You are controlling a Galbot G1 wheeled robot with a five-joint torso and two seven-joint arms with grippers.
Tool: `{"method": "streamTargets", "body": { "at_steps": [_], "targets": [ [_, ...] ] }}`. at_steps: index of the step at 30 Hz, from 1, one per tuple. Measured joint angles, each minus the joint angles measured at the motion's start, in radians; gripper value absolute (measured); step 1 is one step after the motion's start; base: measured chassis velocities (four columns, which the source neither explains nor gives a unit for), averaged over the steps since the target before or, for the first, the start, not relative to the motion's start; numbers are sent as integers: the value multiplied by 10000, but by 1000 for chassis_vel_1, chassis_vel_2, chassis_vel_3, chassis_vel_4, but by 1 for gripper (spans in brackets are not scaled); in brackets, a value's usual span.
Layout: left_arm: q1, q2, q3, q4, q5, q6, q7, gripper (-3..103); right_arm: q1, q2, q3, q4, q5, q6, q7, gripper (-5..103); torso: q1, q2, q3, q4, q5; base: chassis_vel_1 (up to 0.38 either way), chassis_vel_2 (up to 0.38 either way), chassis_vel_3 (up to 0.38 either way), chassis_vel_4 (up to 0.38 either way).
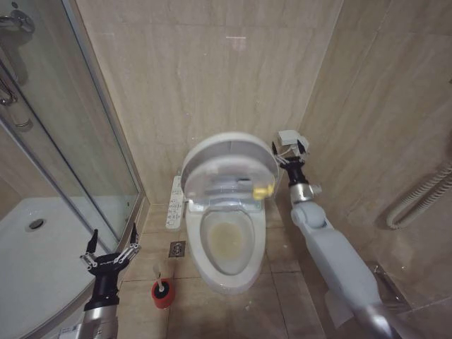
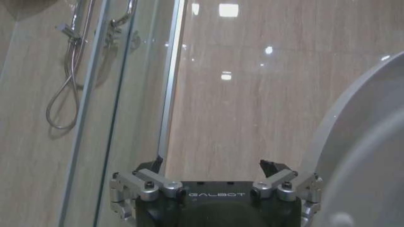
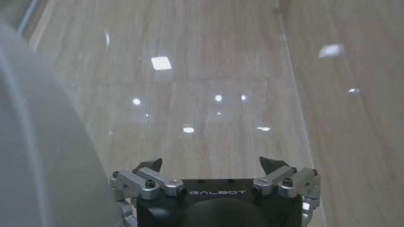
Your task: Open the toilet lid, clean the toilet bowl with a toilet brush, close the toilet lid, and flush.
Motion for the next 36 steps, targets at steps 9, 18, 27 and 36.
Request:
{"method": "streamTargets", "body": {
  "at_steps": [9,18,27,36],
  "targets": [
    [-504,-69,371,488,19,-13,6,100,-2940,20,590,2044,-157,525,18,100,-1,0,0,0,0,0,0,0,0],
    [-926,-37,619,808,-2,-102,5,100,-4673,406,727,2987,-769,998,62,100,-1,0,1,0,-4,0,0,0,0],
    [-1344,173,343,698,-559,31,-312,100,-5733,489,382,3046,-1565,1561,72,100,0,1,1,0,-6,0,0,0,0],
    [-1878,508,270,627,-770,395,-466,100,-5928,734,-220,1938,-2178,1823,71,100,0,-1,1,-4,-8,0,0,0,0]
  ]
}}
